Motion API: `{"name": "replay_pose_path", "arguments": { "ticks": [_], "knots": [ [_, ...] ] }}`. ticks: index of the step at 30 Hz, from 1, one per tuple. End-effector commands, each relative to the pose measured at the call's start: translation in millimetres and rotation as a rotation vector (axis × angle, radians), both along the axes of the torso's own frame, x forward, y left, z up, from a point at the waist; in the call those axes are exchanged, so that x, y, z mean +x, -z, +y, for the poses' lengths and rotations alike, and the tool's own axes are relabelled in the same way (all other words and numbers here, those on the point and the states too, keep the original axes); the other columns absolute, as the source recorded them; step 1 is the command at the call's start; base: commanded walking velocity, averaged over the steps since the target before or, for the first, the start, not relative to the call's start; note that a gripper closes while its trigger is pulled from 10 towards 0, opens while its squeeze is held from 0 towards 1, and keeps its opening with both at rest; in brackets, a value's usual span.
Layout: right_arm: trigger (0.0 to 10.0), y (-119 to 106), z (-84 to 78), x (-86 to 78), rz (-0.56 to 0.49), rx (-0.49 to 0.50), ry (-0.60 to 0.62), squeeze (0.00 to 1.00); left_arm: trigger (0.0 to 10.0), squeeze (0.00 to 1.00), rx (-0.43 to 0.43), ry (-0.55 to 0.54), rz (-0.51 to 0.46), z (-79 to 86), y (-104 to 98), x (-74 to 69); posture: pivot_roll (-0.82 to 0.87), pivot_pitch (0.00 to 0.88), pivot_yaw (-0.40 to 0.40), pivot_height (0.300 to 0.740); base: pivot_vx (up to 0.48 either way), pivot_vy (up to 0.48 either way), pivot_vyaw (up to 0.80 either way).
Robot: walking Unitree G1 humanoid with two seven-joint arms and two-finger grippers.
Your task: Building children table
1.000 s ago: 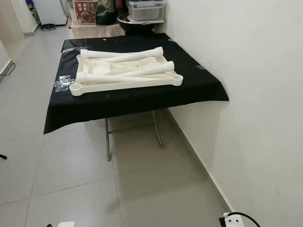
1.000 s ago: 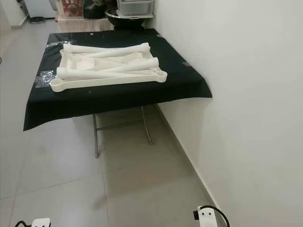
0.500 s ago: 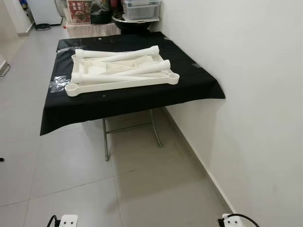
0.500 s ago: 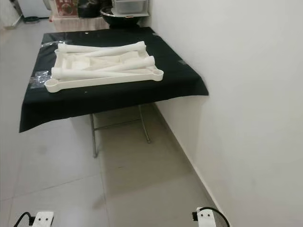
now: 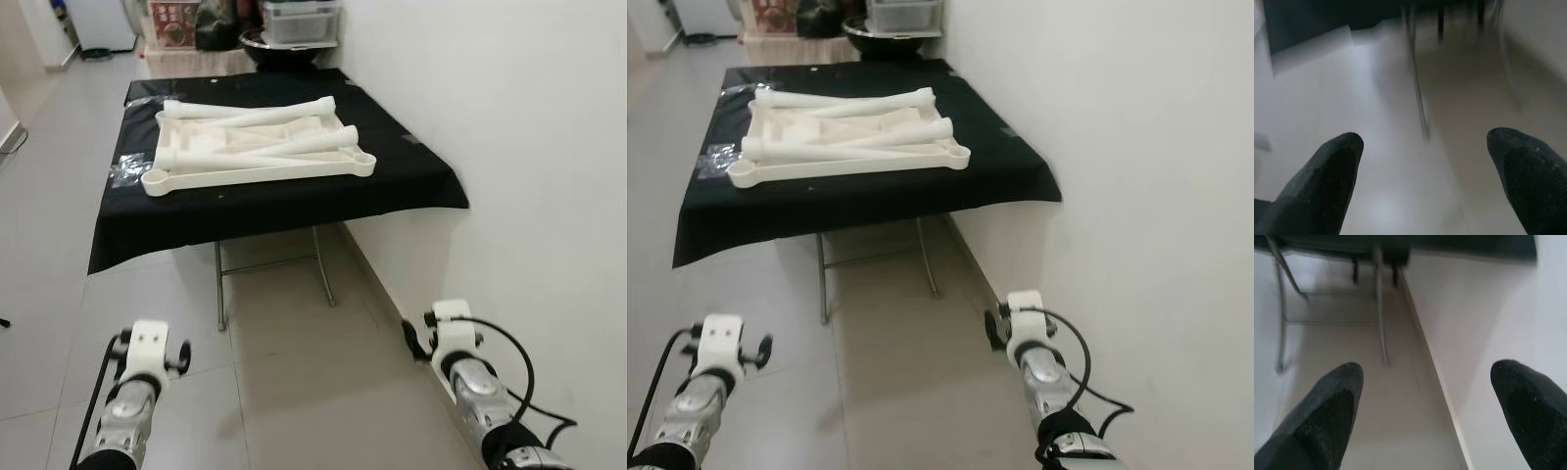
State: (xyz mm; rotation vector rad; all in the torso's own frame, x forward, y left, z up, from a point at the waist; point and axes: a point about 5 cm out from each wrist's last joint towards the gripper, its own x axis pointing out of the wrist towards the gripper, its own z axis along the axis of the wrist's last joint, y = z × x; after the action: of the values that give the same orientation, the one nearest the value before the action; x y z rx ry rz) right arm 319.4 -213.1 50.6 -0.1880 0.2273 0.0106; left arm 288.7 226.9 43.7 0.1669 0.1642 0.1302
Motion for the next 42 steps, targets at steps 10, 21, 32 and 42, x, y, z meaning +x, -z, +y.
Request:
{"name": "replay_pose_path", "arguments": {
  "ticks": [10, 21, 32, 42],
  "knots": [
    [10.0, -37, 60.0, -31.2, -0.191, 0.185, -0.256, 0.00, 10.0, 0.00, 0.065, 0.193, -0.246, -71.6, -51, -23.1, -0.06, 0.000, -0.025, 0.740, 0.000, 0.000, 0.00],
    [10.0, -69, 78.9, -30.1, -0.269, 0.175, -0.386, 0.00, 10.0, 0.00, -0.065, 0.336, -0.213, -89.8, -69, -22.7, -0.08, 0.000, -0.015, 0.740, 0.048, 0.000, 0.28],
    [10.0, -68, 91.0, -24.8, -0.241, 0.123, -0.445, 0.00, 10.0, 0.00, -0.073, 0.304, -0.203, -75.6, -77, -19.9, -0.06, 0.000, 0.018, 0.740, 0.296, 0.000, 0.20],
    [10.0, -71, 91.9, -24.7, -0.230, 0.179, -0.463, 0.00, 10.0, 0.00, -0.067, 0.343, -0.183, -82.2, -81, -20.0, -0.07, 0.000, 0.021, 0.740, 0.297, 0.000, 0.00]
  ]
}}
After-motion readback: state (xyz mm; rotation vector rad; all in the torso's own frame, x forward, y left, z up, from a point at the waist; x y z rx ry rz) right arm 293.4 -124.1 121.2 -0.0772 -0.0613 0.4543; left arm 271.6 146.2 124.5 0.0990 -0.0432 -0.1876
